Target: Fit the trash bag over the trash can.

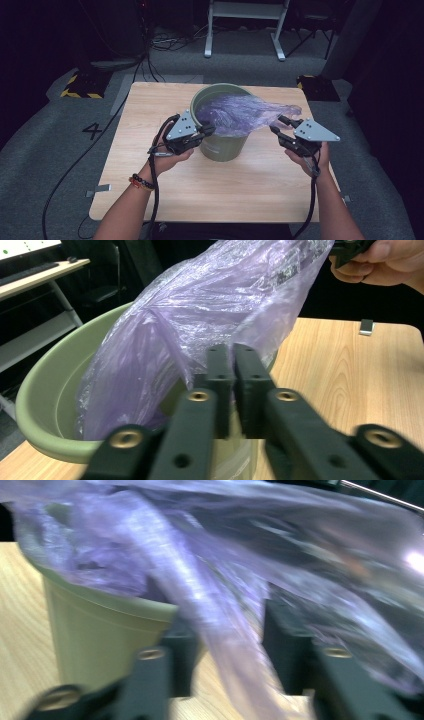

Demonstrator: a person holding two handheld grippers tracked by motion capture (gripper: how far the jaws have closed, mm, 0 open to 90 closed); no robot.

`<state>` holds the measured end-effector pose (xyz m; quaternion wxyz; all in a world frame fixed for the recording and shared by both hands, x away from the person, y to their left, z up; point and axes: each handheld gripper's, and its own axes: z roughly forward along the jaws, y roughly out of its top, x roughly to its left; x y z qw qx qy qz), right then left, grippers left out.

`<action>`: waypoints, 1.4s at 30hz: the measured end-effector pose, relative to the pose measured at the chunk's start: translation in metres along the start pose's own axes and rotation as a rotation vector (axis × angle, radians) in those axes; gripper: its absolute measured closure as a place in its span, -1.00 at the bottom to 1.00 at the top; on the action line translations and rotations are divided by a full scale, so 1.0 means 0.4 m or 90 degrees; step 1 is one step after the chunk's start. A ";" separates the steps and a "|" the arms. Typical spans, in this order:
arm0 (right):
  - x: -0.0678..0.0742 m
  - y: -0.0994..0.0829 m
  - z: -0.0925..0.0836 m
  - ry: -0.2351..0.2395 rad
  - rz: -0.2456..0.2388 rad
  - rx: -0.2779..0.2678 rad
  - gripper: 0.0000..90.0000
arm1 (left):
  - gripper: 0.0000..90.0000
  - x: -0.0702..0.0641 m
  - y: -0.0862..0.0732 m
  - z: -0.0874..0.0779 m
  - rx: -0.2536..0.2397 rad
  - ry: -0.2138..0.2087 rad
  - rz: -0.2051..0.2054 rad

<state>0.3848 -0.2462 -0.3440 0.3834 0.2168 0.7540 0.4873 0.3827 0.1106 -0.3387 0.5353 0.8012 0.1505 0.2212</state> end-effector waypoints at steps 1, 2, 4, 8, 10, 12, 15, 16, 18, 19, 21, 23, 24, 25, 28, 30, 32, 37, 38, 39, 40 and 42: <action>0.004 0.003 0.005 0.002 -0.007 0.000 0.59 | 0.71 0.000 0.001 -0.001 -0.002 -0.001 -0.002; 0.007 0.007 0.010 0.007 -0.011 0.001 0.68 | 0.68 0.000 0.002 -0.002 -0.004 -0.014 -0.001; 0.016 0.016 0.017 0.009 -0.029 -0.001 0.83 | 0.48 -0.006 0.006 -0.003 -0.006 -0.011 0.004; 0.033 0.034 0.023 0.009 -0.057 -0.005 0.99 | 0.00 -0.021 0.030 -0.004 -0.008 0.007 0.006; 0.039 0.041 0.024 0.016 -0.064 -0.006 1.00 | -0.19 -0.027 0.052 -0.002 -0.006 0.007 0.000; 0.045 0.047 0.026 0.021 -0.073 -0.004 1.00 | -0.33 -0.034 0.069 0.003 -0.004 -0.001 0.005; 0.055 0.053 0.028 0.028 -0.085 -0.003 1.00 | -0.42 -0.050 0.097 0.013 -0.005 -0.004 0.014; 0.059 0.055 0.029 0.031 -0.092 -0.002 1.00 | -0.42 -0.055 0.107 0.017 -0.007 -0.005 0.017; 0.067 0.058 0.030 0.033 -0.104 0.003 1.00 | -0.41 -0.063 0.125 0.023 -0.008 -0.002 0.017; 0.071 0.060 0.030 0.032 -0.110 0.004 1.00 | -0.36 -0.066 0.133 0.027 -0.001 0.000 0.017; 0.077 0.062 0.027 0.035 -0.116 0.004 1.00 | -0.22 -0.074 0.146 0.037 0.013 0.028 0.024; 0.083 0.063 0.024 0.038 -0.123 0.003 1.00 | 0.09 -0.073 0.154 0.046 0.025 0.043 0.030; 0.085 0.062 0.022 0.037 -0.126 0.002 1.00 | 0.27 -0.071 0.156 0.047 0.028 0.050 0.032; 0.088 0.061 0.019 0.038 -0.128 0.003 1.00 | 0.45 -0.067 0.157 0.048 0.030 0.054 0.035; 0.094 0.053 0.009 0.041 -0.128 0.002 1.00 | 0.92 -0.050 0.154 0.039 0.032 0.065 0.035; 0.098 0.044 0.000 0.037 -0.144 0.007 1.00 | 0.99 -0.035 0.149 0.025 0.031 0.072 0.019; 0.102 0.033 -0.007 0.036 -0.163 0.024 1.00 | 0.99 -0.021 0.141 0.007 0.034 0.079 0.008; 0.101 0.010 -0.020 0.053 -0.164 0.038 1.00 | 0.99 0.009 0.110 -0.044 0.034 0.066 -0.038; 0.102 0.006 -0.022 0.059 -0.163 0.038 1.00 | 0.99 0.013 0.102 -0.053 0.032 0.063 -0.046; 0.104 0.001 -0.024 0.064 -0.165 0.036 1.00 | 0.99 0.016 0.096 -0.063 0.029 0.063 -0.053; 0.107 -0.003 -0.026 0.067 -0.168 0.036 1.00 | 0.99 0.018 0.090 -0.073 0.026 0.063 -0.061; 0.113 -0.016 -0.029 0.076 -0.166 0.042 1.00 | 0.99 0.020 0.077 -0.090 0.021 0.063 -0.067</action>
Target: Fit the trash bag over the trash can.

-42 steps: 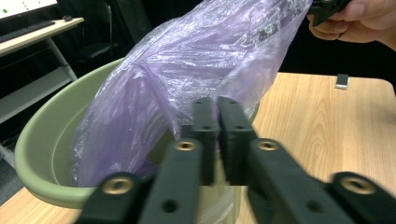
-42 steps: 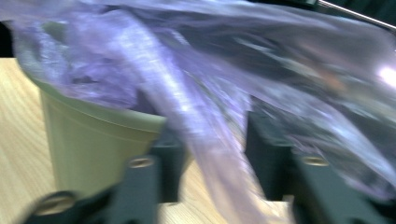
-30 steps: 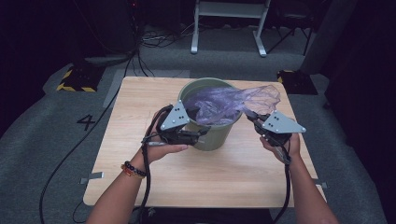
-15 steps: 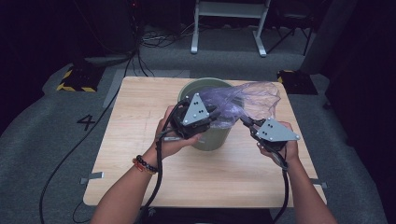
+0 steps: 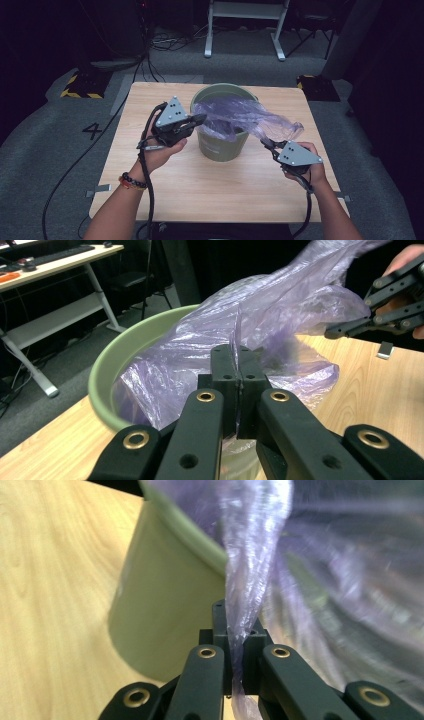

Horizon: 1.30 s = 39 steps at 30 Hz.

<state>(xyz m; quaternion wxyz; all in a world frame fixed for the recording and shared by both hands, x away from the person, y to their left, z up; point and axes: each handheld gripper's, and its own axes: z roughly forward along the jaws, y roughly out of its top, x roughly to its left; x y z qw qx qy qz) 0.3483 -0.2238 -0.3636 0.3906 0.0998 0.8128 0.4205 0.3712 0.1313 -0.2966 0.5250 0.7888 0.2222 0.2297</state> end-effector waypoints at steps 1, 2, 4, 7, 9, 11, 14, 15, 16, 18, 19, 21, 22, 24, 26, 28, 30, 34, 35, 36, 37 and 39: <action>0.004 -0.006 0.000 0.005 0.001 0.001 1.00 | 0.99 0.001 -0.007 -0.006 0.000 -0.002 -0.004; 0.008 -0.013 0.002 0.010 0.002 0.003 1.00 | 0.99 0.002 -0.016 -0.009 0.000 -0.003 -0.006; 0.017 -0.029 0.006 0.018 0.009 0.005 1.00 | 0.99 0.000 -0.034 -0.012 0.007 0.002 -0.007; 0.026 -0.050 0.016 0.029 0.010 0.014 1.00 | 0.99 -0.001 -0.070 -0.009 0.010 0.009 -0.011; 0.028 -0.059 0.021 0.035 0.016 0.015 1.00 | 0.99 0.004 -0.098 -0.003 0.010 0.008 -0.026; 0.030 -0.070 0.026 0.036 0.022 0.021 1.00 | 0.99 0.011 -0.119 -0.001 0.009 0.009 -0.039; 0.029 -0.088 0.031 0.041 0.028 0.026 1.00 | 0.98 0.025 -0.152 0.003 0.010 0.014 -0.057; 0.029 -0.095 0.034 0.041 0.030 0.029 0.99 | 0.98 0.029 -0.161 0.004 0.009 0.015 -0.064; 0.029 -0.101 0.036 0.039 0.031 0.034 0.98 | 0.98 0.033 -0.169 0.004 0.008 0.016 -0.069; 0.029 -0.114 0.041 0.041 0.039 0.041 0.97 | 0.98 0.038 -0.182 0.006 0.013 0.023 -0.071; 0.029 -0.120 0.043 0.042 0.039 0.043 0.94 | 0.98 0.039 -0.188 0.008 0.014 0.027 -0.072; 0.031 -0.126 0.045 0.030 0.042 0.041 0.61 | 0.97 0.037 -0.192 0.007 0.013 0.031 -0.070; 0.033 -0.124 0.043 0.024 0.047 0.037 0.48 | 0.97 0.035 -0.193 0.006 0.010 0.032 -0.066; 0.036 -0.114 0.032 0.012 0.043 0.022 0.30 | 0.96 0.025 -0.189 0.003 0.003 0.037 -0.057; 0.042 -0.099 0.017 0.004 0.030 0.003 0.17 | 0.96 0.013 -0.180 -0.001 -0.005 0.039 -0.043; 0.052 -0.080 0.001 -0.013 0.010 -0.013 0.06 | 0.96 0.008 -0.172 -0.003 -0.012 0.037 -0.037; 0.061 -0.064 -0.016 -0.024 0.000 -0.030 -0.05 | 0.96 0.002 -0.163 -0.007 -0.023 0.038 -0.034; 0.079 -0.046 -0.045 -0.032 -0.016 -0.054 -0.11 | 0.97 -0.001 -0.153 -0.014 -0.036 0.046 -0.036; 0.082 -0.045 -0.049 -0.034 -0.018 -0.057 -0.10 | 0.97 0.000 -0.152 -0.014 -0.034 0.053 -0.039; 0.085 -0.043 -0.056 -0.032 -0.021 -0.063 -0.07 | 0.98 0.004 -0.151 -0.014 -0.033 0.055 -0.044; 0.089 -0.042 -0.063 -0.032 -0.028 -0.069 -0.03 | 0.98 0.008 -0.150 -0.014 -0.031 0.058 -0.049; 0.095 -0.036 -0.080 -0.032 -0.043 -0.081 0.05 | 0.98 0.017 -0.149 -0.012 -0.023 0.065 -0.057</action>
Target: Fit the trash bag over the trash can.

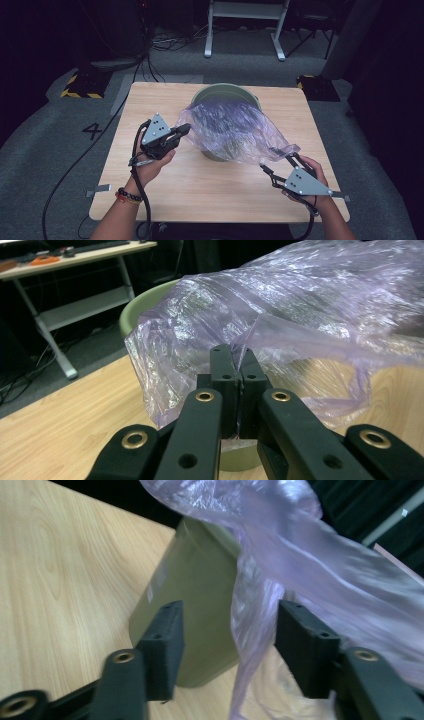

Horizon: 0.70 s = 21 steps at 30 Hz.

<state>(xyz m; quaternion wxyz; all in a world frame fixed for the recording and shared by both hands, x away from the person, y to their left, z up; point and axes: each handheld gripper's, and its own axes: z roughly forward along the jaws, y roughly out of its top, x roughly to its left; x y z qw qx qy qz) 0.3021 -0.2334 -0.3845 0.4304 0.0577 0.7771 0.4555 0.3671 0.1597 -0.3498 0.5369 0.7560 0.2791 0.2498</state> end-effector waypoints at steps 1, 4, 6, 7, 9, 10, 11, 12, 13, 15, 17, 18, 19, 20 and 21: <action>0.001 0.008 -0.011 -0.003 -0.003 -0.017 0.07 | 0.98 0.002 0.001 0.001 0.006 0.000 -0.001; -0.003 0.031 -0.031 -0.031 -0.009 -0.048 0.06 | 0.98 0.003 0.004 0.008 0.015 -0.005 0.000; -0.011 0.046 -0.041 -0.047 -0.006 -0.072 0.02 | 0.97 0.001 0.007 0.013 0.018 -0.010 0.001; -0.017 0.053 -0.042 -0.052 -0.005 -0.078 -0.01 | 0.96 0.000 0.008 0.015 0.022 -0.012 0.004; -0.024 0.062 -0.039 -0.064 -0.014 -0.073 -0.04 | 0.96 -0.002 0.011 0.020 0.027 -0.013 0.011; -0.026 0.067 -0.037 -0.063 -0.015 -0.073 -0.05 | 0.96 -0.004 0.012 0.021 0.028 -0.015 0.009; -0.027 0.070 -0.036 -0.059 -0.015 -0.077 -0.07 | 0.96 -0.004 0.015 0.022 0.031 -0.014 0.014; -0.027 0.073 -0.034 -0.053 -0.015 -0.077 -0.10 | 0.96 -0.005 0.016 0.023 0.032 -0.014 0.015; -0.027 0.077 -0.032 -0.044 -0.014 -0.076 -0.12 | 0.96 -0.006 0.018 0.024 0.033 -0.013 0.017; -0.026 0.086 -0.034 -0.011 0.000 -0.093 -0.13 | 0.96 -0.007 0.021 0.024 0.035 -0.007 0.017; -0.022 0.093 -0.042 0.016 0.007 -0.107 -0.13 | 0.97 -0.005 0.021 0.025 0.034 0.003 0.014; -0.019 0.095 -0.046 0.020 0.007 -0.108 -0.12 | 0.97 -0.003 0.020 0.025 0.037 0.006 0.010; -0.018 0.095 -0.049 0.026 0.004 -0.108 -0.12 | 0.97 -0.002 0.019 0.025 0.039 0.010 0.007; -0.016 0.092 -0.054 0.034 0.005 -0.109 -0.10 | 0.98 -0.001 0.018 0.025 0.039 0.011 0.004; -0.014 0.090 -0.058 0.036 0.009 -0.108 -0.10 | 0.98 0.000 0.017 0.024 0.039 0.012 0.005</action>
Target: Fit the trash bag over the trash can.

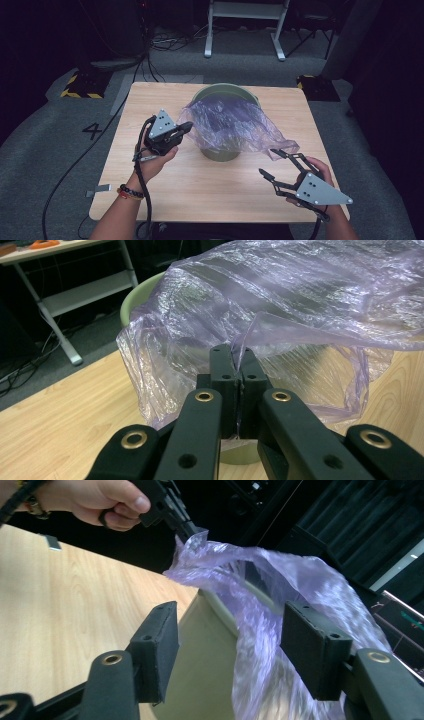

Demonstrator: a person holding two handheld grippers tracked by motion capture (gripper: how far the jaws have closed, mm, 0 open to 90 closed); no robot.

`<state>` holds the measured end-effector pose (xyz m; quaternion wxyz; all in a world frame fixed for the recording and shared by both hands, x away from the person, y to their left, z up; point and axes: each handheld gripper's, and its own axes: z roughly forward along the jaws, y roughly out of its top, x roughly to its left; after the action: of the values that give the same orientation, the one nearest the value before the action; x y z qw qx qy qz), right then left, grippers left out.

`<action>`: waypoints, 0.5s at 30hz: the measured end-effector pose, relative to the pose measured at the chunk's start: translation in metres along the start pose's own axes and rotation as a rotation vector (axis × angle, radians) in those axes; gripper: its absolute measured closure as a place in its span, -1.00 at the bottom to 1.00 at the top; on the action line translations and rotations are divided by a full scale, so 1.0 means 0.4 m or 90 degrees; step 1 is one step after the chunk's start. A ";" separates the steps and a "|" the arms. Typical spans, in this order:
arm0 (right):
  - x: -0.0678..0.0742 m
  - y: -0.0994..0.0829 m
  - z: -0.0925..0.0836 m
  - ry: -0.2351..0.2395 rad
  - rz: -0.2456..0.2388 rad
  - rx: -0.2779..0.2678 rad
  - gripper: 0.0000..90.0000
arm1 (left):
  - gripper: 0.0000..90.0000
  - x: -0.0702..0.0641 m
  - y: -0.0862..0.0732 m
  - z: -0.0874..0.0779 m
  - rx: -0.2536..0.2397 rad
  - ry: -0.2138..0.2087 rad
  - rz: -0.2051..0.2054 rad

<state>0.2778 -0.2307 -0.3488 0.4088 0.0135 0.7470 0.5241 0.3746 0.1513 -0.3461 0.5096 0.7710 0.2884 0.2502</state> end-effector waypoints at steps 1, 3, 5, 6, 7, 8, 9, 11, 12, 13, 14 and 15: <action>0.001 -0.003 -0.007 0.005 0.001 -0.001 -0.10 | 0.98 -0.001 -0.002 -0.002 0.001 0.000 -0.002; 0.002 -0.007 -0.027 0.012 0.011 -0.012 -0.10 | 0.97 -0.001 -0.003 -0.004 0.002 0.000 0.003; 0.001 -0.010 -0.047 0.002 0.013 -0.025 -0.10 | 0.97 -0.001 -0.004 -0.007 0.001 -0.003 0.003; 0.000 -0.011 -0.055 -0.019 0.007 -0.021 -0.10 | 0.97 -0.001 -0.004 -0.007 0.001 -0.003 0.003; -0.001 -0.011 -0.061 -0.039 0.003 -0.016 -0.12 | 0.97 -0.001 -0.004 -0.007 0.001 -0.005 0.005; -0.005 -0.012 -0.064 -0.052 0.001 -0.011 -0.13 | 0.97 -0.001 -0.004 -0.006 0.000 -0.009 0.007; -0.009 -0.013 -0.065 -0.067 -0.001 -0.006 -0.16 | 0.96 -0.002 -0.003 -0.005 0.002 -0.010 0.008; -0.018 -0.016 -0.056 -0.092 -0.008 0.017 -0.19 | 0.94 -0.003 -0.002 0.000 0.001 -0.014 0.010; -0.023 -0.018 -0.048 -0.098 -0.014 0.029 -0.19 | 0.94 -0.003 -0.001 0.002 0.003 -0.017 0.013; -0.027 -0.020 -0.038 -0.105 -0.017 0.045 -0.19 | 0.93 -0.005 0.001 0.005 0.001 -0.017 0.011; -0.032 -0.024 -0.026 -0.099 -0.024 0.058 -0.19 | 0.93 -0.004 0.002 0.005 -0.002 -0.020 0.012; -0.036 -0.028 -0.015 -0.097 -0.030 0.071 -0.15 | 0.93 -0.005 0.004 0.006 -0.005 -0.022 0.010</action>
<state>0.2882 -0.2468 -0.3484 0.4751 0.0587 0.7419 0.4695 0.3752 0.1479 -0.3457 0.5160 0.7753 0.2725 0.2416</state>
